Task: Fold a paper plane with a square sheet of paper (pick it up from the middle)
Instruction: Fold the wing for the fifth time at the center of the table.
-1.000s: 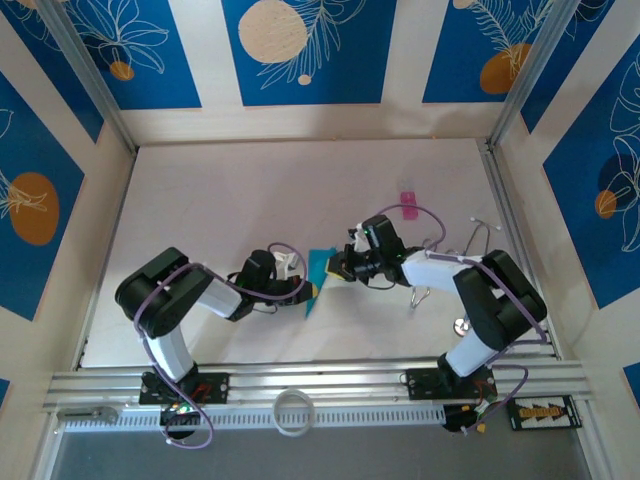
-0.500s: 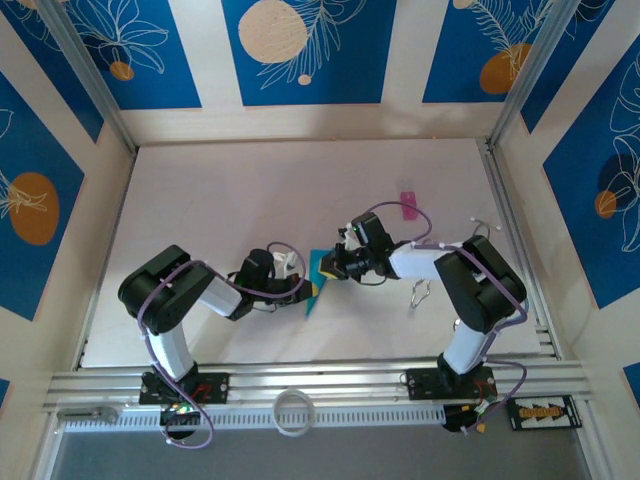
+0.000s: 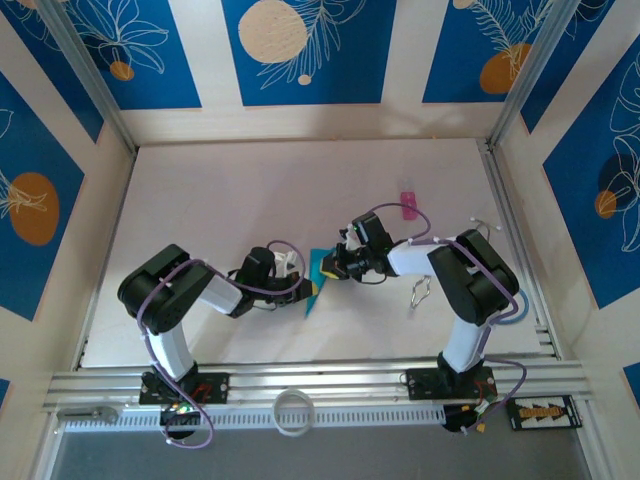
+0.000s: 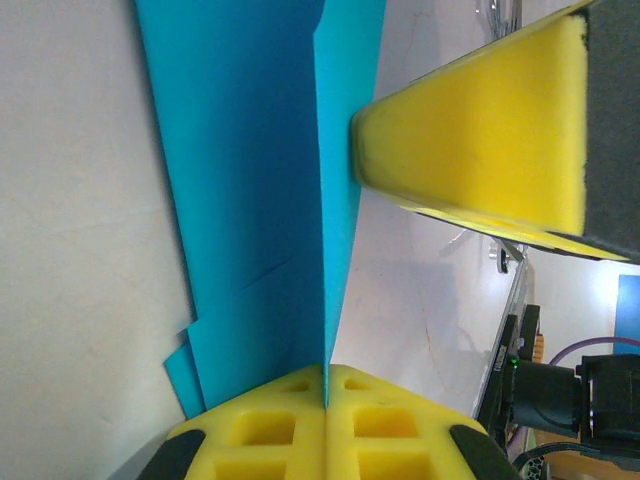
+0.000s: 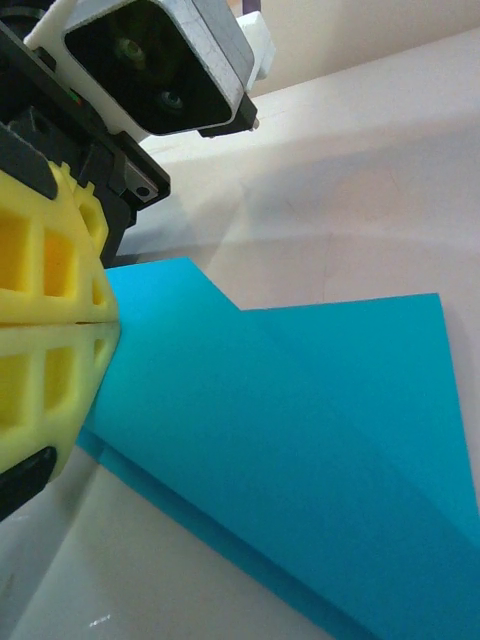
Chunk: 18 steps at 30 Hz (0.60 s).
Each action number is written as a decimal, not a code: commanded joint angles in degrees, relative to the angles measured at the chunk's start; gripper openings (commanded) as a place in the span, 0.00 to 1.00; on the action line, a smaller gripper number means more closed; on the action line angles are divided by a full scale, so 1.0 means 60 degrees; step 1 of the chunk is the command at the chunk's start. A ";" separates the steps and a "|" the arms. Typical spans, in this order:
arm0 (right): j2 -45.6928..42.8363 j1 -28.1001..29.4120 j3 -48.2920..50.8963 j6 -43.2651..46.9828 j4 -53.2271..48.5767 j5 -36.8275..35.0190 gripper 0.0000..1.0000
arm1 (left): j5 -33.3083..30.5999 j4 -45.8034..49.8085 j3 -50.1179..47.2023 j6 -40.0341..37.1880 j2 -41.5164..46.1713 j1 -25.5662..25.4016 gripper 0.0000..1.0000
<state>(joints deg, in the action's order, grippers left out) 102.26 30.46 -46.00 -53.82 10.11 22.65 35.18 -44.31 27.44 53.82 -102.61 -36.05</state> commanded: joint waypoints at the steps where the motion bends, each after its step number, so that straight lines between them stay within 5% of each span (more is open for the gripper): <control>1: 0.0123 -0.0080 -0.0113 0.0172 0.0207 0.0296 0.08 | -0.0191 0.0749 -0.0032 0.0120 -0.0402 0.0135 0.00; 18: 0.0345 -0.0154 -0.0141 0.0115 0.0388 0.0443 0.08 | -0.0491 0.0553 -0.0324 0.0536 -0.0395 0.0206 0.00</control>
<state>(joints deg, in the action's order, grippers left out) 103.81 29.95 -46.02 -53.82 12.43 23.64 35.35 -44.77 27.33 56.73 -102.94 -35.73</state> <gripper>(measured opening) 0.079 0.048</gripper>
